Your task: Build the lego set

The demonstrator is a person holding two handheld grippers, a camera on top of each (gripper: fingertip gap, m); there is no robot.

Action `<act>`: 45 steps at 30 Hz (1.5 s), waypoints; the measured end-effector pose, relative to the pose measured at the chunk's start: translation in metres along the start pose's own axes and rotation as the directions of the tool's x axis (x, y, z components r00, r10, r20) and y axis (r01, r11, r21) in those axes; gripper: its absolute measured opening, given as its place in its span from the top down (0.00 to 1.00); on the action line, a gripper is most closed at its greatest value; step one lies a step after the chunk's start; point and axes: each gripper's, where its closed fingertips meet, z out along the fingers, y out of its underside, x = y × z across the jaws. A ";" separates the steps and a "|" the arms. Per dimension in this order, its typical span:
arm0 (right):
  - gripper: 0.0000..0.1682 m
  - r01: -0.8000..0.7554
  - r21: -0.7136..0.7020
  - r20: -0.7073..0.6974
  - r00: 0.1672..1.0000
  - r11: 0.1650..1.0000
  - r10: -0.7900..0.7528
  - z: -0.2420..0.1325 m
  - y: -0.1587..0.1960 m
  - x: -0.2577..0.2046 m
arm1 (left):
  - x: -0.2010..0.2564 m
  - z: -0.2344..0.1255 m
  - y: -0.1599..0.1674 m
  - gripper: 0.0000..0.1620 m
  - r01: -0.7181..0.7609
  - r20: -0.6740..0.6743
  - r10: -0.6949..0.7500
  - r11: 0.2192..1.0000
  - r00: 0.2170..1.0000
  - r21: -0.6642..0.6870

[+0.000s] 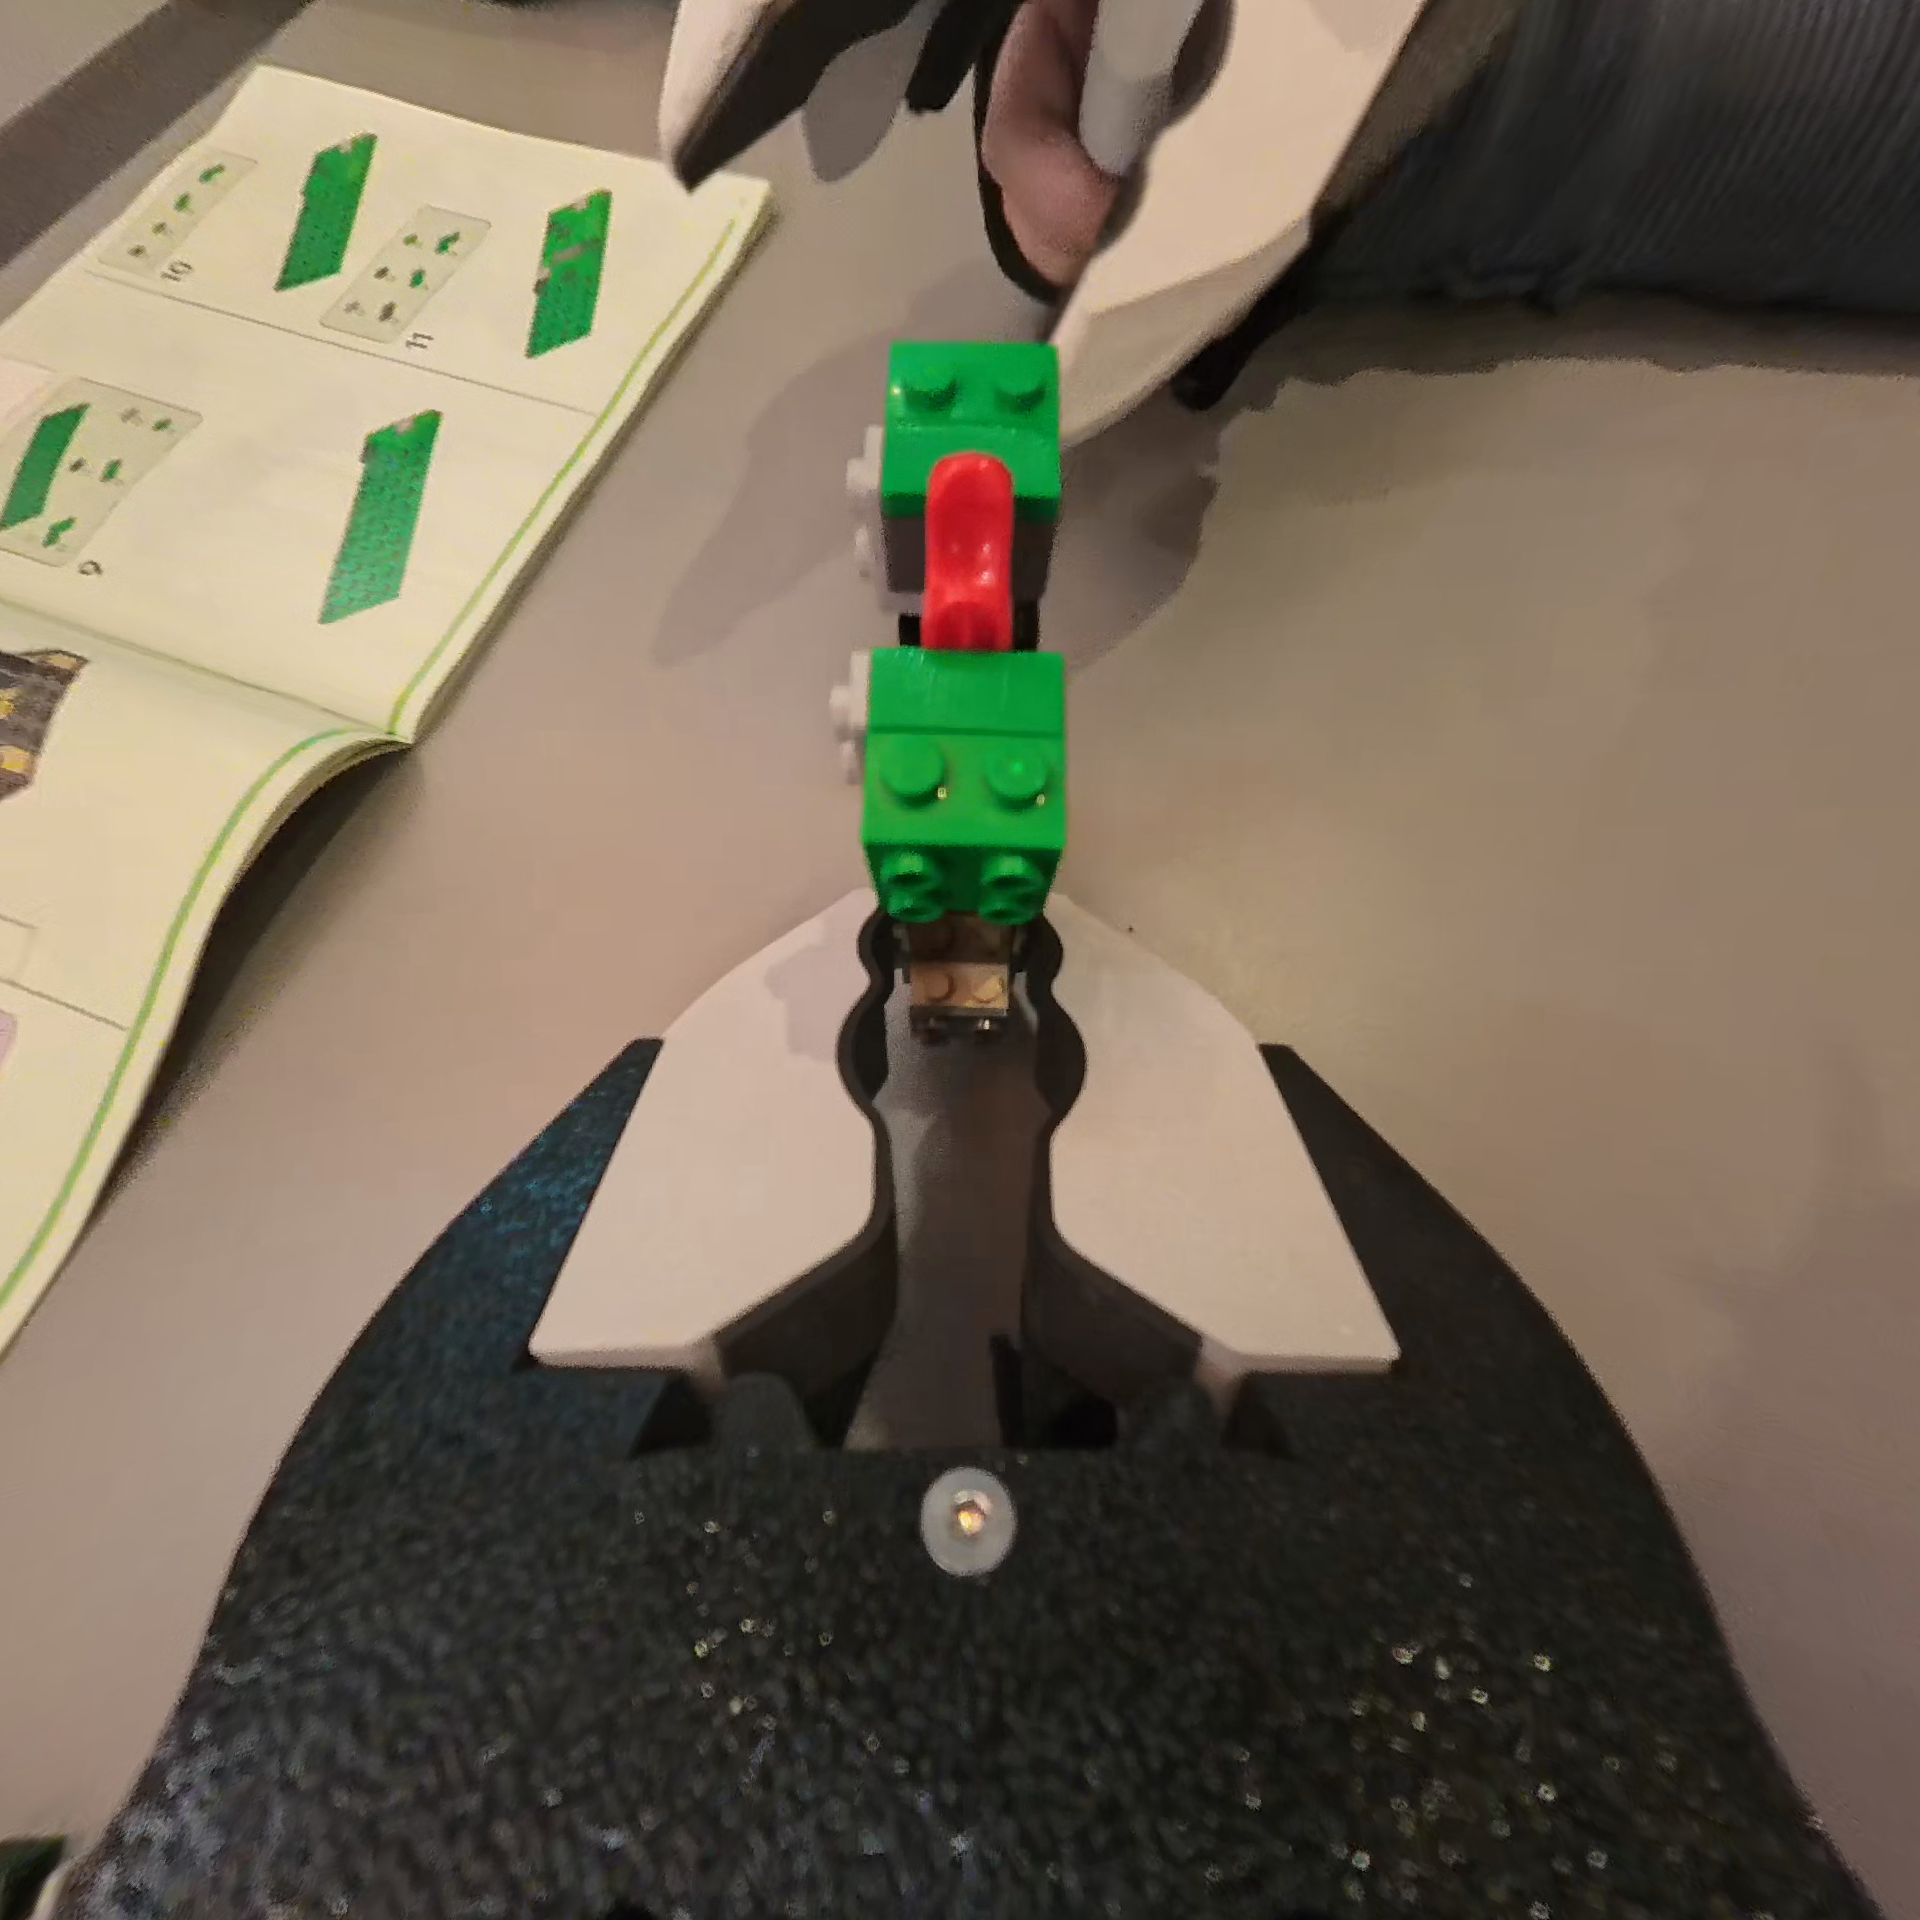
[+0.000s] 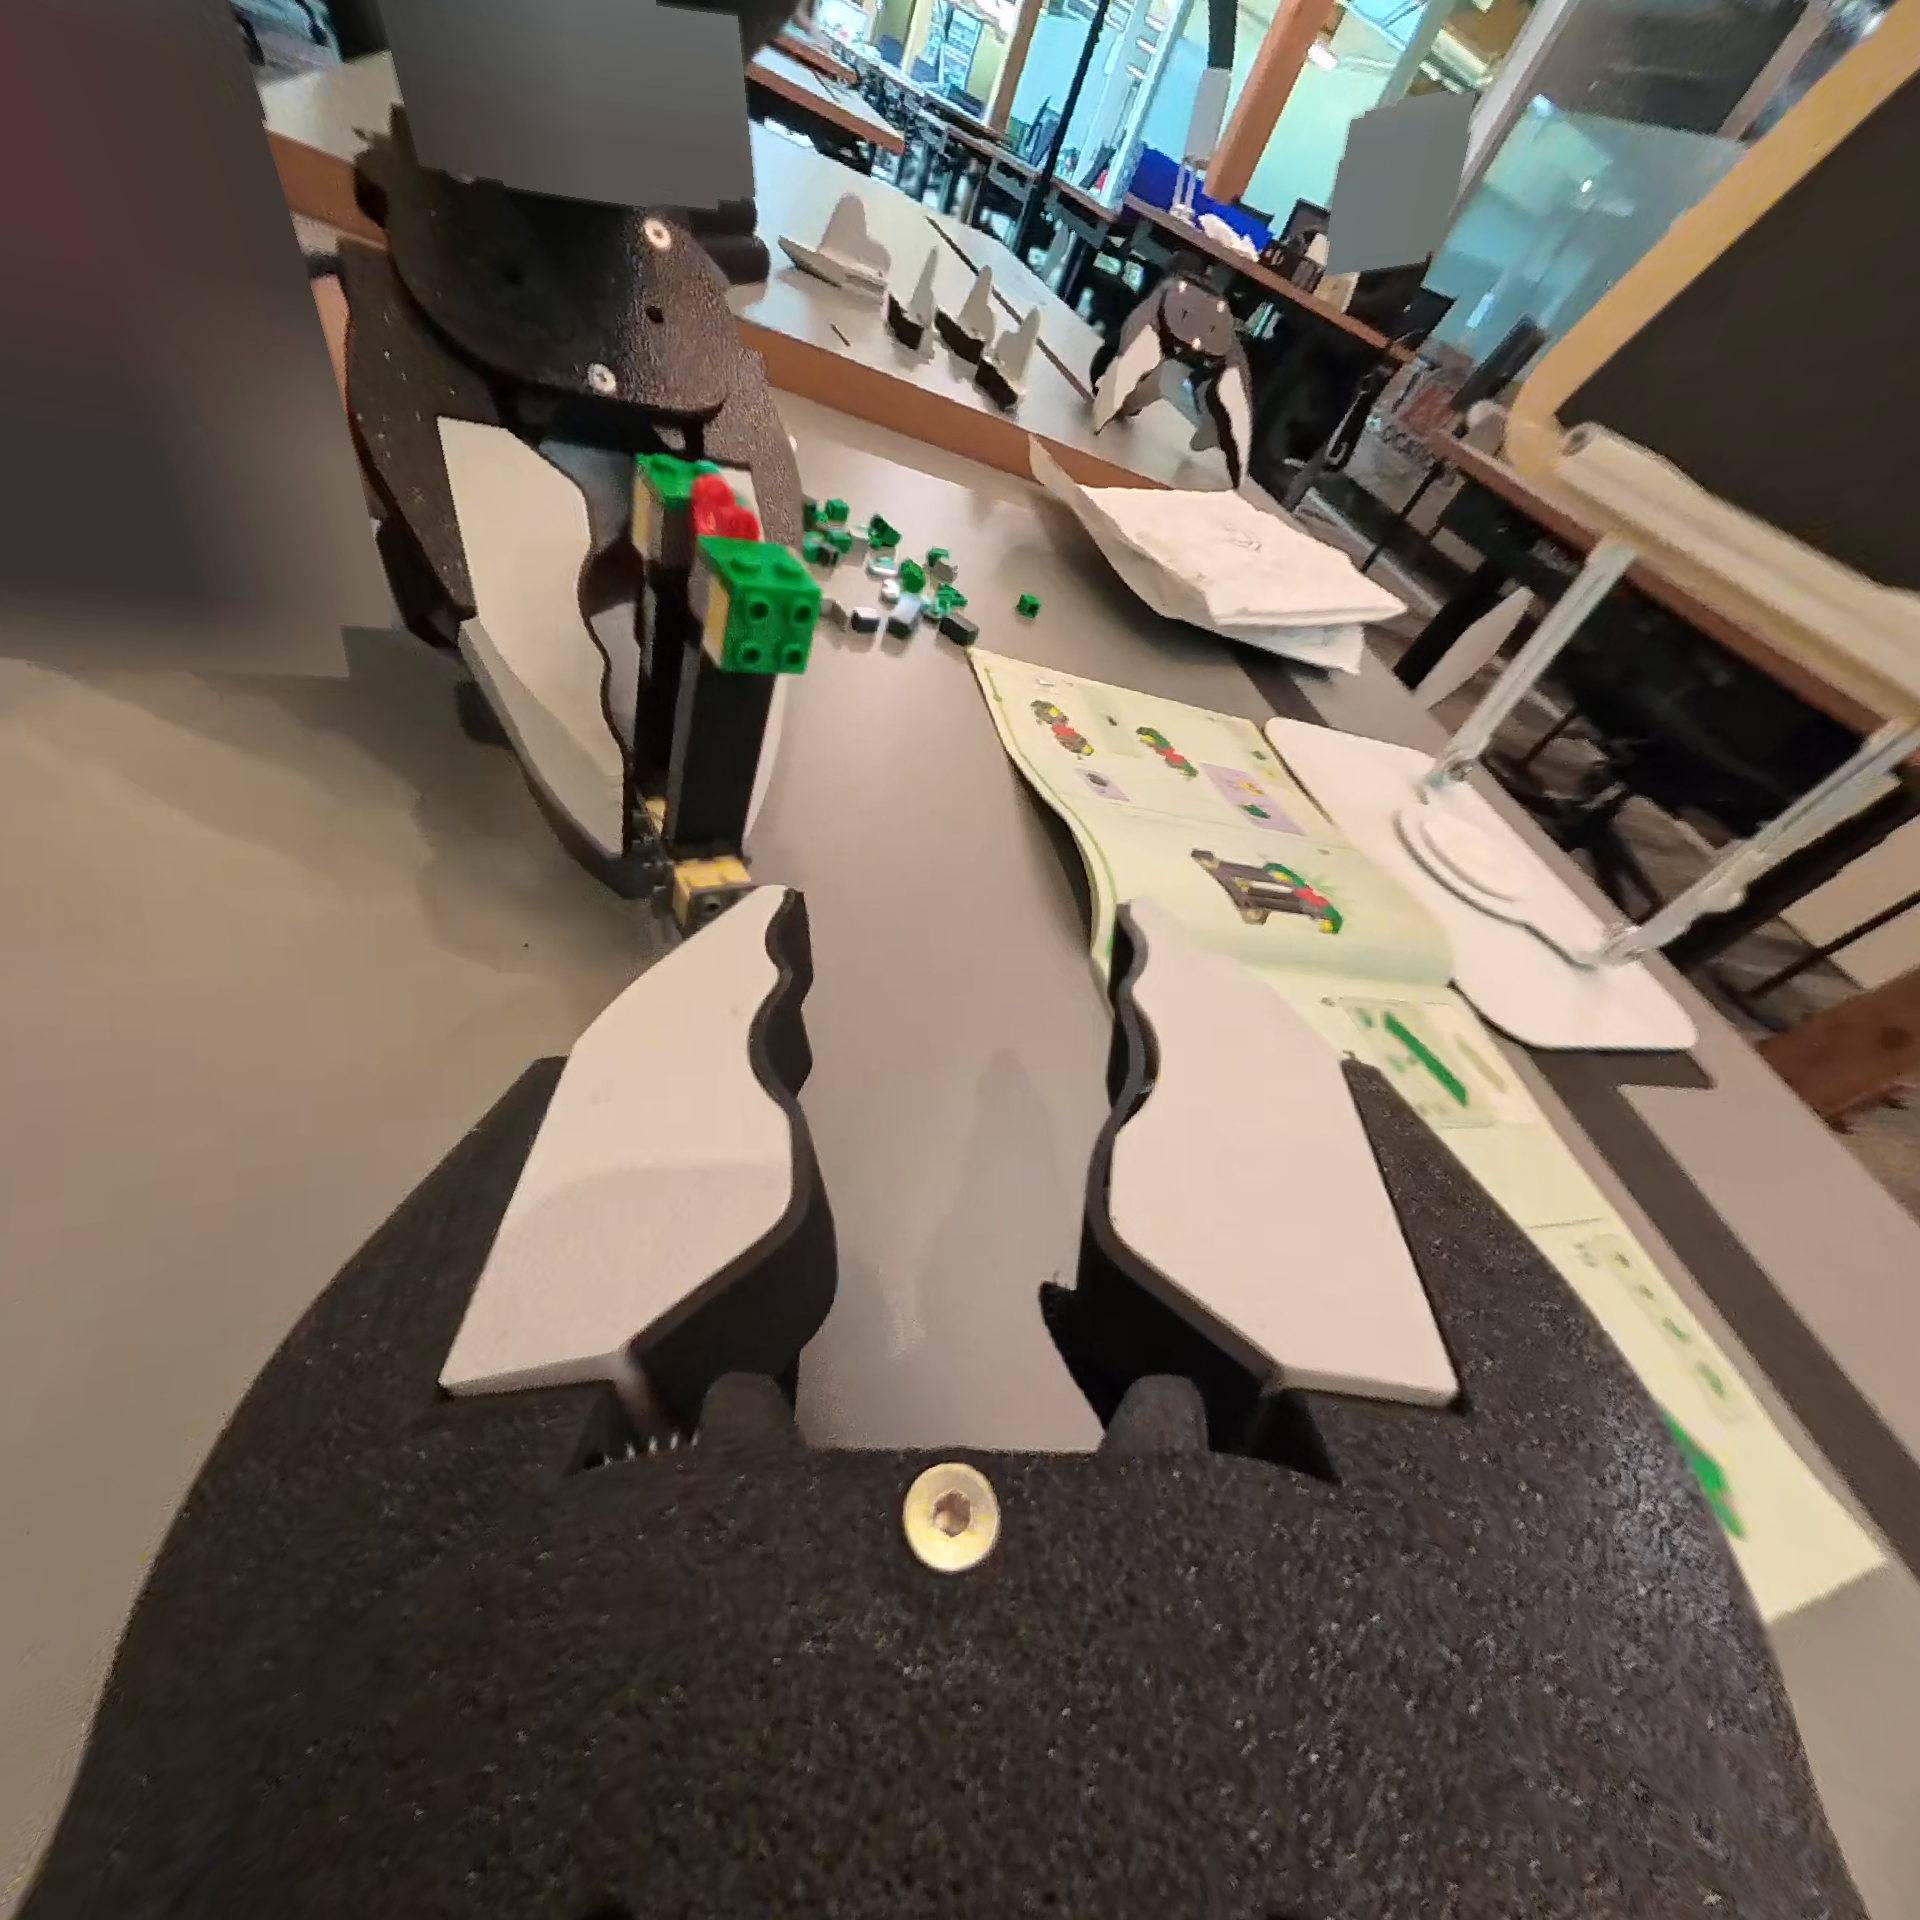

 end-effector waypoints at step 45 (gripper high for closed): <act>0.30 0.751 -0.442 -0.162 0.471 0.490 -0.867 0.001 -0.097 0.014 | 0.003 -0.040 -0.106 0.85 0.112 0.055 -0.111 0.994 0.992 -0.017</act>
